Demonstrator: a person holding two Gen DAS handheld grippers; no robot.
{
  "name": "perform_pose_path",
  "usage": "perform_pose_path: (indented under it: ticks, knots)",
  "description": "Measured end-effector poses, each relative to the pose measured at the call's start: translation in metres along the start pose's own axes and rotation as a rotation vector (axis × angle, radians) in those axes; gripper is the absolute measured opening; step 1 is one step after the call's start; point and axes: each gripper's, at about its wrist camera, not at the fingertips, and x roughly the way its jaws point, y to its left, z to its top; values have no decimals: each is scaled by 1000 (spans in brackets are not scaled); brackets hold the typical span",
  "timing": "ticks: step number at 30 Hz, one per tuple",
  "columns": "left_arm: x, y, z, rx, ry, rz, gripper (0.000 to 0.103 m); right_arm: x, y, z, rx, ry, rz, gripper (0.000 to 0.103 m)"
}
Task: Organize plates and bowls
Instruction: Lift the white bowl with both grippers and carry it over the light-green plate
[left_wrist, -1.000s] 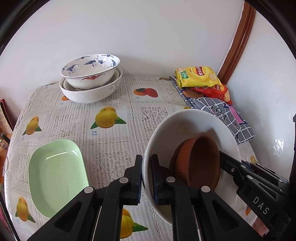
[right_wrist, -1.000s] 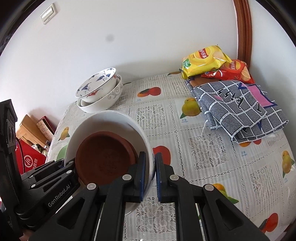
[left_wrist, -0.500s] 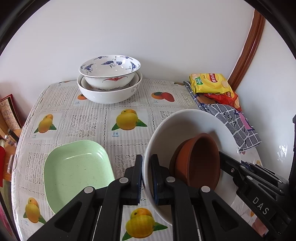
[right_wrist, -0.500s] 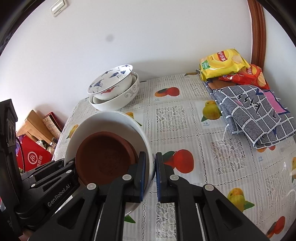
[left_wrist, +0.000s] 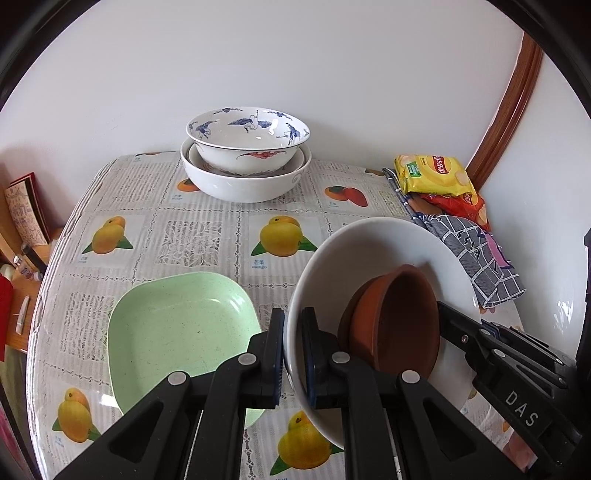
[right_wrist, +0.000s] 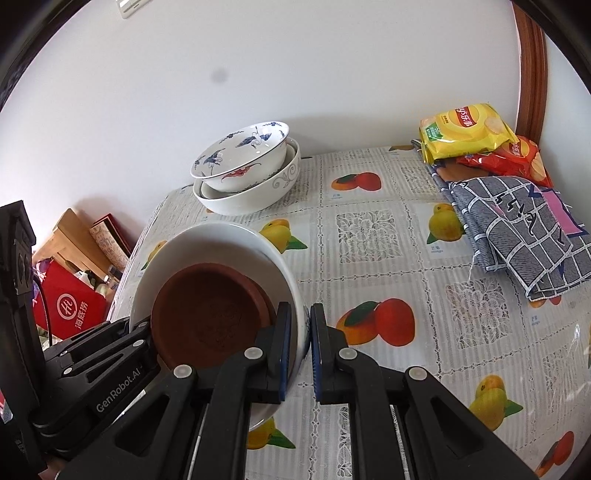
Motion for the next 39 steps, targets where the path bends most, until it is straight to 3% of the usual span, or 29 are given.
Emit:
perform_pose_path:
  ticks: [39]
  knots:
    - [-2,115,-28,-166,15,92,10,62,101,-15,-130,98,85,10]
